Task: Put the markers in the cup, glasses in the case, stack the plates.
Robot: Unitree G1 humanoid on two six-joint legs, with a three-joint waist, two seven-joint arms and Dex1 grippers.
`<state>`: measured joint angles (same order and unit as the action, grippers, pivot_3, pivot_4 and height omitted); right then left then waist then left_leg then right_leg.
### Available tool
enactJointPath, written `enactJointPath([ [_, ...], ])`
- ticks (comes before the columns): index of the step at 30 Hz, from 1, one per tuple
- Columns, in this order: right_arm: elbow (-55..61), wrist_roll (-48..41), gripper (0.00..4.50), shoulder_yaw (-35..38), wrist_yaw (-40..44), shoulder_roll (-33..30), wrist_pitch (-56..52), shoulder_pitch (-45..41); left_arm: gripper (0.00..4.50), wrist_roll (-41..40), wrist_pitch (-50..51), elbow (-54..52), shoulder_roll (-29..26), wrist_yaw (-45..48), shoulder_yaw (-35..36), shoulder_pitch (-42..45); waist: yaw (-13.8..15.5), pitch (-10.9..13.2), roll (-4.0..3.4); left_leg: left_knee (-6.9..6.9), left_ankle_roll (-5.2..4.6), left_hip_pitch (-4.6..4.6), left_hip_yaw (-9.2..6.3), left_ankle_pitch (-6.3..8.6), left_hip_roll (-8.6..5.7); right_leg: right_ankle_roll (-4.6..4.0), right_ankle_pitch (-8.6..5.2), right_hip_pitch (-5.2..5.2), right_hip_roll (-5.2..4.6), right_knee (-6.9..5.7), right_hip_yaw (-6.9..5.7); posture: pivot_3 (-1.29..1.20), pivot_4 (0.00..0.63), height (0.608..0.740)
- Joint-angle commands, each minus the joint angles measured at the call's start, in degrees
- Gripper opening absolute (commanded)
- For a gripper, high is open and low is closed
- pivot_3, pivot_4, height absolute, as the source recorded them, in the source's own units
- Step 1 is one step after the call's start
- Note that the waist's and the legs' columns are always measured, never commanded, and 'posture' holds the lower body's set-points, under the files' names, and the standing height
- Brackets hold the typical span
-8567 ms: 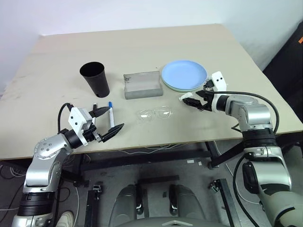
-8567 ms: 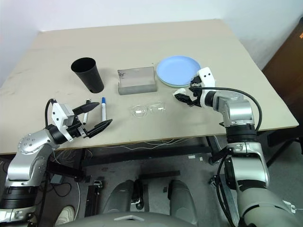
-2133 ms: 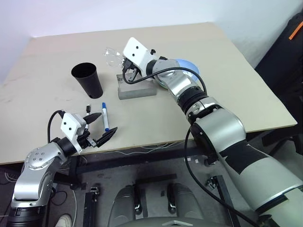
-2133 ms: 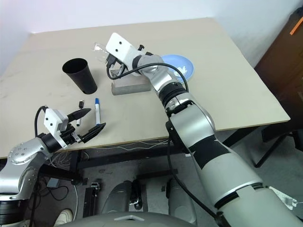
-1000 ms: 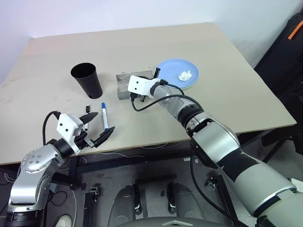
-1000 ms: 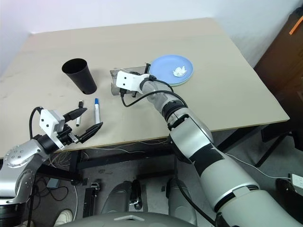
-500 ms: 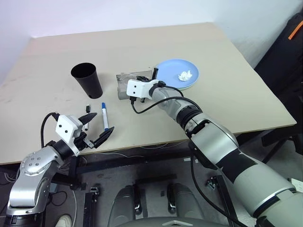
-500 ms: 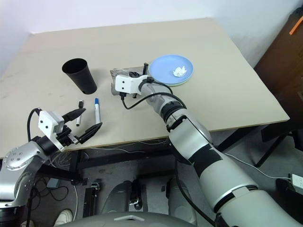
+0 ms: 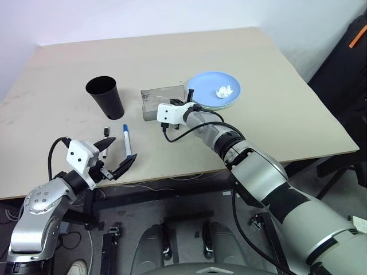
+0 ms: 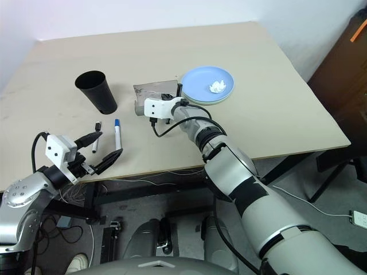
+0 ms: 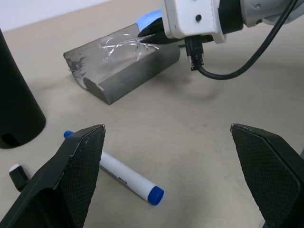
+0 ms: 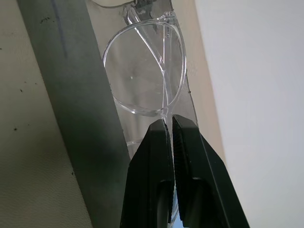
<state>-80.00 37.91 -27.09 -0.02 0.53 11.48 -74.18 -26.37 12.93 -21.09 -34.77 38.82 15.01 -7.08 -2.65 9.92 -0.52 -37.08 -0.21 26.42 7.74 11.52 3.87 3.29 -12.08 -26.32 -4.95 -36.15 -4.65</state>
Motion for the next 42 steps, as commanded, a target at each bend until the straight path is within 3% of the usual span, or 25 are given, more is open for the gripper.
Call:
enactJointPath([
  [1,0.78,-0.57,0.01,0.69,0.12,0.22,0.07,-0.92,4.44,-0.19,-1.27,-2.73,-0.04,-0.25,2.01,-0.13,-0.01,0.0,0.0,0.0,0.0,0.0,0.0,0.0,0.0,0.0,0.0,0.0,0.0,0.0,0.0,0.0,0.15,0.74],
  [3,0.8,-0.62,0.01,0.77,0.41,0.17,0.27,-1.12,4.44,-0.16,-1.36,-2.66,-0.1,-0.22,2.0,-0.14,-0.01,0.0,0.0,0.0,0.0,0.0,0.0,0.0,0.0,0.0,0.0,0.0,0.0,0.0,0.0,0.0,0.15,0.74],
  [4,0.83,-0.56,0.54,0.74,0.38,0.15,0.49,-1.24,4.44,-0.17,-1.37,-2.64,-0.11,-0.22,1.99,-0.1,-0.01,0.0,0.0,0.0,0.0,0.0,0.0,0.0,0.0,0.0,0.0,0.0,0.0,0.0,0.0,0.0,0.15,0.74],
  [6,0.92,-0.84,0.97,1.07,0.27,0.15,0.9,-1.6,4.44,-0.11,-1.4,-2.56,-0.12,-0.24,1.92,0.01,-0.03,0.0,0.0,0.0,0.0,0.0,0.0,0.0,0.0,0.0,0.0,0.0,0.0,0.0,0.0,0.0,0.15,0.74],
  [13,1.32,-2.96,3.29,3.11,1.91,0.21,3.2,-2.55,4.44,0.02,-1.55,-2.13,-0.25,0.06,1.56,0.41,-0.04,0.0,0.0,0.0,0.0,0.0,0.0,0.0,0.0,0.0,0.0,0.0,0.0,0.0,0.0,0.0,0.15,0.74],
  [23,1.45,-11.36,3.29,10.24,23.79,0.56,1.1,-4.76,4.44,0.29,-1.92,-0.81,-0.25,0.85,0.68,1.67,0.01,0.0,0.0,0.0,-0.02,-0.01,-0.01,-0.01,0.0,0.01,0.0,0.02,0.02,0.0,0.0,0.0,0.15,0.74],
  [35,1.0,-9.35,3.29,8.8,28.15,1.12,-4.74,-6.15,4.44,0.51,-1.76,-0.71,0.12,1.59,0.44,2.26,-0.01,0.0,0.0,0.01,0.0,0.0,-0.01,0.0,0.01,0.0,0.0,0.0,0.02,0.01,0.0,0.0,0.15,0.74],
  [42,0.9,-12.08,3.29,11.94,32.24,1.82,-10.36,-7.43,4.44,0.28,-1.48,-1.51,0.23,1.44,0.82,1.61,0.0,0.0,0.0,0.01,0.0,0.0,-0.01,0.0,0.01,0.0,0.0,0.0,0.02,0.01,0.0,0.0,0.15,0.74],
])
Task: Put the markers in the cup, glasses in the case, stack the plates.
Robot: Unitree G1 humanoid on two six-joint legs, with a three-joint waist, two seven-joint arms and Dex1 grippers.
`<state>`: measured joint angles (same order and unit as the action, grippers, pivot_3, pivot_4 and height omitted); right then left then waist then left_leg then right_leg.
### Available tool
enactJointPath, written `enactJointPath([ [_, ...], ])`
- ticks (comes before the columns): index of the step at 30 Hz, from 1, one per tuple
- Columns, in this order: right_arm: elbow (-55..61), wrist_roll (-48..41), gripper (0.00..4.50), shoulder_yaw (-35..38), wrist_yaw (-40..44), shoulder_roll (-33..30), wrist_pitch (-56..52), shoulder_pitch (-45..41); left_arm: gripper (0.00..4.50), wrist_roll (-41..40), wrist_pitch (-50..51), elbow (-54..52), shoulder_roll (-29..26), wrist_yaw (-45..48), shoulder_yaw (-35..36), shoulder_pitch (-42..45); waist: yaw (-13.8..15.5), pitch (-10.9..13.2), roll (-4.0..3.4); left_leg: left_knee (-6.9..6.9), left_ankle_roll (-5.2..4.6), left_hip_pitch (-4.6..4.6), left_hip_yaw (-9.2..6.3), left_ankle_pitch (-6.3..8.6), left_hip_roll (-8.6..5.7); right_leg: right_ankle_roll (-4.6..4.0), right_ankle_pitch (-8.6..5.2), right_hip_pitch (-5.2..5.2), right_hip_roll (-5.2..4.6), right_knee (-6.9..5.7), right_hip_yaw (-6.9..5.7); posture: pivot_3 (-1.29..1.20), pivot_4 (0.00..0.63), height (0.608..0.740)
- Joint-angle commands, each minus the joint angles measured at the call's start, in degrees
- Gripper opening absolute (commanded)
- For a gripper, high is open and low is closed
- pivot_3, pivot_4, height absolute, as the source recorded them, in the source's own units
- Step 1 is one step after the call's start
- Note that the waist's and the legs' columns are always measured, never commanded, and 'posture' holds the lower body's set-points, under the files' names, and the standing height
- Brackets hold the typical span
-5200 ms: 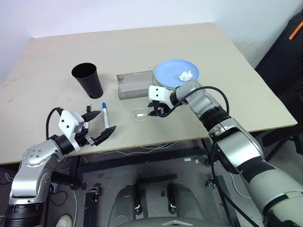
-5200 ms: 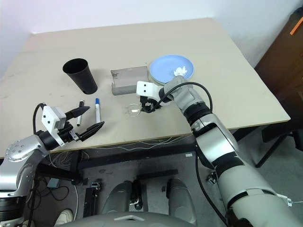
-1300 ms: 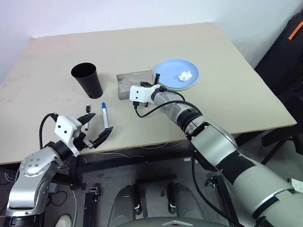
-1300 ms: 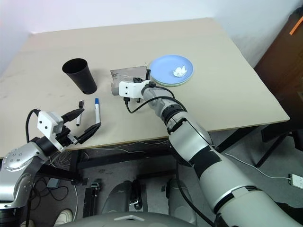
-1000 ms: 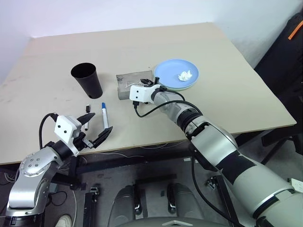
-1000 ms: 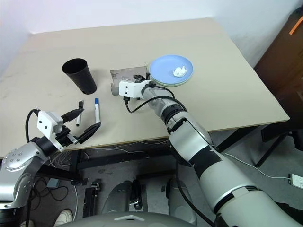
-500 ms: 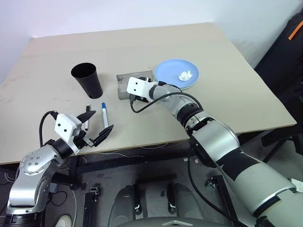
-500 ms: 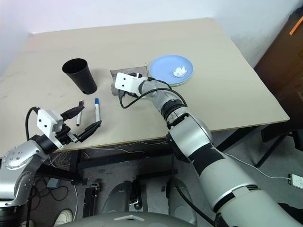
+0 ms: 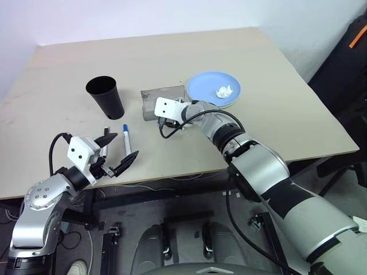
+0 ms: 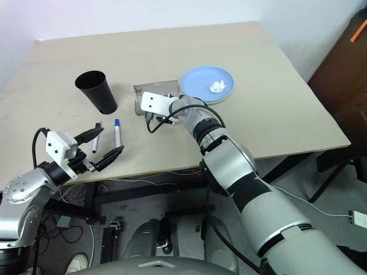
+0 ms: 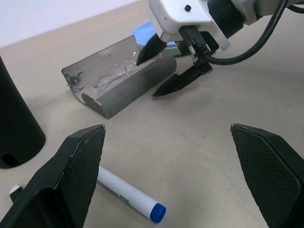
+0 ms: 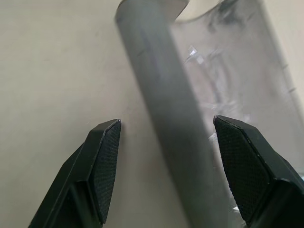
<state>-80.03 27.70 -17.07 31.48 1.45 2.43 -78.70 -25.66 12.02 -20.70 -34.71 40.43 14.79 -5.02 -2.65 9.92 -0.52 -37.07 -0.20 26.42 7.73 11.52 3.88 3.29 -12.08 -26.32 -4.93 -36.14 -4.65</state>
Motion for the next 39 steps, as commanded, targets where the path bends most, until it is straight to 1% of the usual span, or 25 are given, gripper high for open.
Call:
enactJointPath([
  [1,0.93,-2.25,3.29,2.43,0.93,1.01,-1.99,-3.05,4.44,-0.43,-0.55,-2.08,0.19,-0.22,1.06,-0.63,0.0,0.0,0.0,0.0,0.0,0.0,0.0,0.0,0.0,0.0,0.0,0.0,0.0,0.0,0.0,0.0,0.15,0.74],
  [7,0.77,-3.22,3.29,3.84,1.73,1.41,-4.73,-3.78,4.44,-0.82,0.53,-3.07,0.24,-1.12,1.34,-1.41,0.0,0.0,0.0,0.01,0.0,0.01,0.0,0.01,0.01,-0.01,0.0,-0.02,0.0,0.01,0.0,0.0,0.15,0.74],
  [13,0.72,-2.69,3.29,3.76,1.94,1.96,-5.6,-3.77,4.44,-0.31,-0.06,-3.21,0.83,-3.13,2.11,-0.35,0.03,0.0,0.0,0.01,0.0,0.01,-0.01,0.01,0.01,0.0,0.0,-0.01,-0.01,0.01,0.0,0.0,0.15,0.74],
  [24,0.52,-2.46,3.29,4.49,-3.7,2.44,-6.77,-4.17,4.44,-0.18,-0.01,-3.95,0.83,-3.62,2.25,-1.04,0.04,0.0,0.0,0.01,0.01,0.01,-0.01,0.01,0.01,-0.01,0.0,-0.02,-0.01,0.01,0.0,0.0,0.15,0.74],
  [31,0.33,-3.52,3.29,6.18,-3.11,3.06,-9.31,-3.64,4.44,-0.32,0.09,-5.0,0.98,-4.26,3.23,-2.3,0.0,0.0,0.0,0.02,0.0,0.01,-0.02,0.01,0.01,-0.01,0.0,-0.02,0.0,0.01,0.0,0.0,0.15,0.74],
  [35,0.25,-2.26,3.29,5.37,-3.7,2.97,-9.45,-3.11,4.44,-0.64,0.39,-5.83,1.19,-4.6,3.88,-3.07,-0.01,0.0,0.0,0.02,0.0,0.01,-0.02,0.01,0.01,-0.01,0.0,-0.02,-0.01,0.02,0.0,0.0,0.15,0.74],
  [36,0.26,-2.53,2.9,5.78,-4.04,2.93,-9.65,-3.03,4.44,-0.67,0.47,-6.01,1.26,-4.71,3.91,-3.24,-0.01,0.0,0.0,0.02,0.0,0.01,-0.03,0.01,0.01,-0.01,0.0,-0.02,-0.01,0.02,0.0,0.0,0.15,0.74],
  [38,0.26,-2.71,2.42,6.16,-4.64,2.78,-9.99,-2.88,4.44,-0.64,0.46,-6.28,1.33,-4.81,3.97,-3.6,0.0,0.0,0.0,0.02,0.0,0.01,-0.03,0.01,0.01,-0.01,0.0,-0.02,-0.01,0.03,0.0,0.0,0.15,0.74],
  [39,0.22,-2.24,2.03,5.71,-4.61,2.62,-9.77,-2.66,4.44,-0.66,0.45,-6.4,1.37,-4.82,4.03,-3.8,0.03,0.0,0.0,0.02,0.0,0.01,-0.03,0.01,0.01,-0.01,0.0,-0.03,0.0,0.03,0.0,0.0,0.15,0.74],
])
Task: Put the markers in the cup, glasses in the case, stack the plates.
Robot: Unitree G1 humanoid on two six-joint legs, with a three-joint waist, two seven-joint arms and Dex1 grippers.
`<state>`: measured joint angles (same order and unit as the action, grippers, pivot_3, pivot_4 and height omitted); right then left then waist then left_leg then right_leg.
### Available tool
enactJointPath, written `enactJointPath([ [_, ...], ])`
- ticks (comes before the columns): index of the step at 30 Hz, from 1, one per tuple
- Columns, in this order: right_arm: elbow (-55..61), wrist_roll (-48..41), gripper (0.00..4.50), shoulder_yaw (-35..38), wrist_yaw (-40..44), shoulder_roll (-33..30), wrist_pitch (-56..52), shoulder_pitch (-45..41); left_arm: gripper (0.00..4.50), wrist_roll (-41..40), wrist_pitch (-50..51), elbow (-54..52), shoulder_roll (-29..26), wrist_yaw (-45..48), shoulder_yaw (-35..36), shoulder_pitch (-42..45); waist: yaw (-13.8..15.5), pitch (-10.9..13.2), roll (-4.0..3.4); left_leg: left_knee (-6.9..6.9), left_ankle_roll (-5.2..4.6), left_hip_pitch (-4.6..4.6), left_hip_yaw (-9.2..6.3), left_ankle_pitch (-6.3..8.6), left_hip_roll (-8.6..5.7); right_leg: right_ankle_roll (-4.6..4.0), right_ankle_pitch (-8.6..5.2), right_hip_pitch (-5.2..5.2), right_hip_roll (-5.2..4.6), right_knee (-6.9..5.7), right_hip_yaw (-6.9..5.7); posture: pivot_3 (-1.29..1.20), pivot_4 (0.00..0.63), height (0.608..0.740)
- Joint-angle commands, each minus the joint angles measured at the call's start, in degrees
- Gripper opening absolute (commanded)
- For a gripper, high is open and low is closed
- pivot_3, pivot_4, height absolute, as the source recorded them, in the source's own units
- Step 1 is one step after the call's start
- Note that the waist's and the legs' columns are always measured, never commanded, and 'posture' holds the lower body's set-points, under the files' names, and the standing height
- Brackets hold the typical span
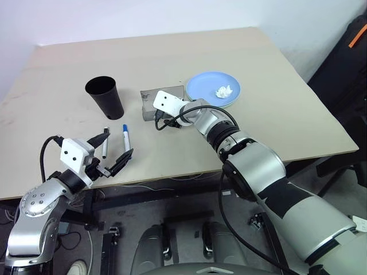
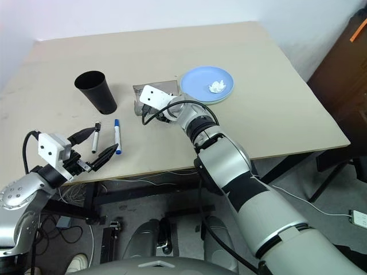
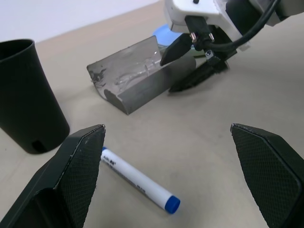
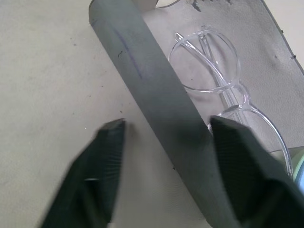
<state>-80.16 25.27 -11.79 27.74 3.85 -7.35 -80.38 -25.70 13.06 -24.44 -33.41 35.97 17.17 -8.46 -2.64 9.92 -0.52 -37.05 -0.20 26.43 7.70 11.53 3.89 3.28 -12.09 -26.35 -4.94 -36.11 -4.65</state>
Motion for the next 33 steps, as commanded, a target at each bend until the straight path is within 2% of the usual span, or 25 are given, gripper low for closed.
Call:
enactJointPath([
  [1,0.33,0.58,1.67,0.05,-0.71,0.1,0.25,-0.79,4.44,-0.65,-0.56,-2.77,0.11,-0.36,1.68,-0.53,0.03,0.0,0.0,0.0,0.0,0.0,0.0,0.0,0.0,0.0,0.0,0.0,0.0,0.0,0.0,0.0,0.15,0.74],
  [5,0.3,1.14,0.29,-0.31,-0.75,-0.05,0.68,-0.5,4.44,-0.83,-0.49,-2.82,-0.06,-0.14,1.98,-0.87,-0.02,-0.01,0.02,0.0,0.0,-0.02,0.0,0.0,0.0,-0.01,0.0,0.02,-0.01,0.0,0.0,0.0,0.15,0.74],
  [14,0.24,3.62,0.29,-2.59,-1.64,-0.36,2.53,-0.32,4.44,-0.87,-0.52,-2.32,-0.3,0.23,1.85,-0.35,0.01,-0.01,0.02,-0.02,0.01,-0.02,-0.04,0.0,0.02,-0.14,0.05,0.01,-0.04,0.03,0.0,0.0,0.15,0.74],
  [20,0.6,0.09,0.29,1.14,-0.27,-0.63,1.77,-1.67,4.44,-1.01,-0.5,-1.98,-0.21,0.17,1.81,0.27,0.02,-0.01,0.02,0.0,0.01,0.0,-0.03,0.0,0.02,-0.14,0.05,-0.01,-0.03,0.04,0.0,0.0,0.15,0.74],
  [24,1.09,-3.42,1.09,4.57,1.92,-1.37,1.7,-2.87,4.44,-1.11,-0.55,-1.24,-0.39,0.65,1.58,0.9,0.02,-0.01,0.02,0.0,0.01,0.01,-0.02,0.0,0.01,-0.13,0.05,-0.01,-0.01,0.05,0.0,0.0,0.15,0.74],
  [29,1.66,-7.76,2.85,8.93,4.41,-2.82,0.39,-4.41,4.44,-1.0,-0.2,0.45,-0.62,1.45,0.5,3.24,0.06,0.01,0.04,0.0,0.0,0.01,0.0,0.0,0.01,-0.12,0.06,0.0,0.01,0.04,0.0,0.0,0.15,0.74],
  [33,2.0,-11.24,2.85,12.07,6.85,-4.28,-1.58,-5.17,4.44,-0.76,-0.22,2.46,-0.17,1.42,-0.18,6.01,0.06,0.01,0.05,-0.01,0.0,0.0,-0.01,0.0,0.01,-0.12,0.06,0.02,0.01,0.05,0.0,0.0,0.15,0.74],
])
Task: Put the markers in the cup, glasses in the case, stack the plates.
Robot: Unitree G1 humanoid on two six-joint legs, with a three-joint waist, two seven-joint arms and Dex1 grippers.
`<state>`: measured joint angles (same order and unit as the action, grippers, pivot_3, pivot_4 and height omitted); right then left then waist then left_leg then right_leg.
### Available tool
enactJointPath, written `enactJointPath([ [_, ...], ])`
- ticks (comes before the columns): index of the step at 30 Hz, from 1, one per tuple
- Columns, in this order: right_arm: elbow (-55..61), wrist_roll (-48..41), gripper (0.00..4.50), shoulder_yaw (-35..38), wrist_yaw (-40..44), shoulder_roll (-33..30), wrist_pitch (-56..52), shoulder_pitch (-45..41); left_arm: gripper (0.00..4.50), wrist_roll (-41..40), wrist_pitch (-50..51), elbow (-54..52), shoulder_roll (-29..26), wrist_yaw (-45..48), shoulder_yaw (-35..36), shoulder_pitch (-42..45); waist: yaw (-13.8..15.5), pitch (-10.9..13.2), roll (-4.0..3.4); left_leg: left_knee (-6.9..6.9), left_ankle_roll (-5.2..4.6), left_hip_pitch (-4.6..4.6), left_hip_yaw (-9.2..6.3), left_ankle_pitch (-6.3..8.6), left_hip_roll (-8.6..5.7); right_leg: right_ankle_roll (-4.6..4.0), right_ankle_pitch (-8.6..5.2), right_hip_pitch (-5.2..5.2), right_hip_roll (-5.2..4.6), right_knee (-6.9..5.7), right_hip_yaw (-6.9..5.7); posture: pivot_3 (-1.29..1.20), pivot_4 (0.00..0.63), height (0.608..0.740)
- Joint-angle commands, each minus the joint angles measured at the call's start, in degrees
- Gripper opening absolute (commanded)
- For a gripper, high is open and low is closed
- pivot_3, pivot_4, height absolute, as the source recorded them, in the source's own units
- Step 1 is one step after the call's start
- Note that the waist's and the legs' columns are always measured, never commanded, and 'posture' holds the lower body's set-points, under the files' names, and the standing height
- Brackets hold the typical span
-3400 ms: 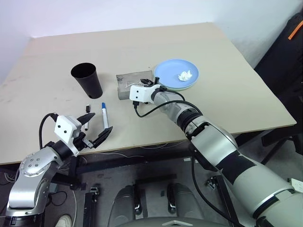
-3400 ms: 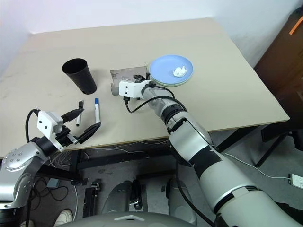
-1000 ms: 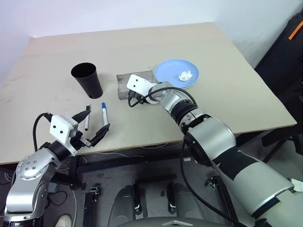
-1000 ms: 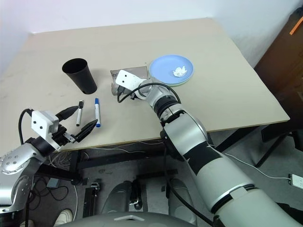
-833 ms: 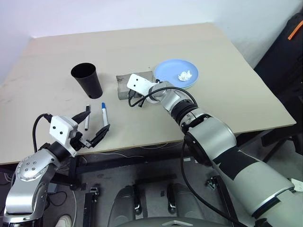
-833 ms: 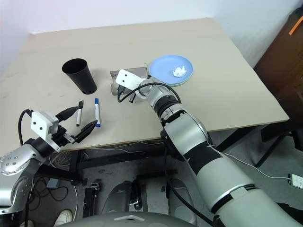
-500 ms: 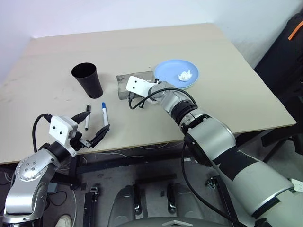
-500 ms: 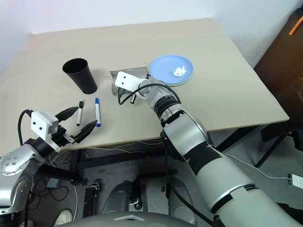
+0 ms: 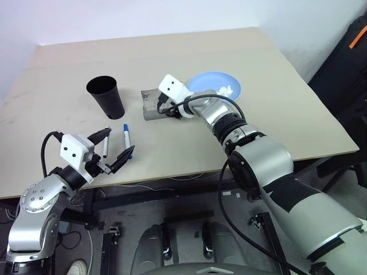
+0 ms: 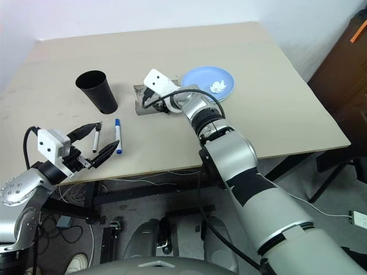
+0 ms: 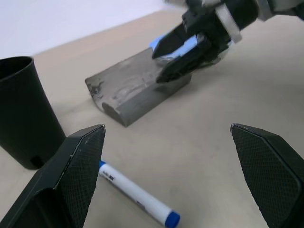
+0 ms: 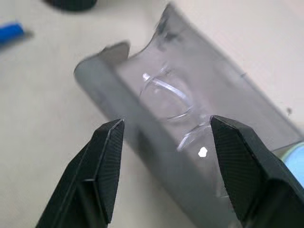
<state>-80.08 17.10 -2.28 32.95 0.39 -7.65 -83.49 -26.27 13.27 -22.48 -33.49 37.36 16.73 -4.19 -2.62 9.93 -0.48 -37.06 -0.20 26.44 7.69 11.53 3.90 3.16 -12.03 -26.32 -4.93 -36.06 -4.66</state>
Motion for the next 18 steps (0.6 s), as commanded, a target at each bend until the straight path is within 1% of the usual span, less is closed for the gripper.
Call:
enactJointPath([
  [1,2.05,-3.84,2.85,3.2,2.19,-1.23,-1.53,-2.18,4.44,0.07,-0.6,1.17,0.08,-0.19,0.02,2.57,0.02,0.0,0.0,0.0,0.0,0.01,0.0,0.0,0.0,0.0,0.0,0.0,0.01,0.0,-0.01,0.0,0.15,0.74],
  [5,2.6,-7.24,2.85,5.95,3.48,-3.17,-2.65,-2.2,4.44,0.92,-0.79,3.03,0.39,-0.36,-0.97,4.82,0.04,0.02,0.03,0.0,-0.02,0.01,0.02,-0.01,-0.01,0.02,0.01,0.02,0.03,0.0,-0.01,0.0,0.15,0.74],
  [13,2.56,-10.51,2.85,8.79,2.63,-7.8,-7.56,0.56,4.44,1.3,-1.6,4.95,0.64,0.19,-1.95,6.04,0.02,0.02,0.04,0.0,-0.03,0.0,0.02,-0.02,-0.01,0.03,0.02,0.02,0.04,0.0,0.0,0.0,0.15,0.74],
  [18,2.77,-12.74,2.85,10.5,3.62,-9.45,-10.67,2.25,4.44,1.42,-1.94,6.41,0.71,0.14,-1.94,7.35,0.03,0.02,0.04,-0.01,-0.08,0.0,0.02,-0.05,-0.01,0.04,0.02,0.02,0.03,-0.01,0.0,0.0,0.15,0.74],
])
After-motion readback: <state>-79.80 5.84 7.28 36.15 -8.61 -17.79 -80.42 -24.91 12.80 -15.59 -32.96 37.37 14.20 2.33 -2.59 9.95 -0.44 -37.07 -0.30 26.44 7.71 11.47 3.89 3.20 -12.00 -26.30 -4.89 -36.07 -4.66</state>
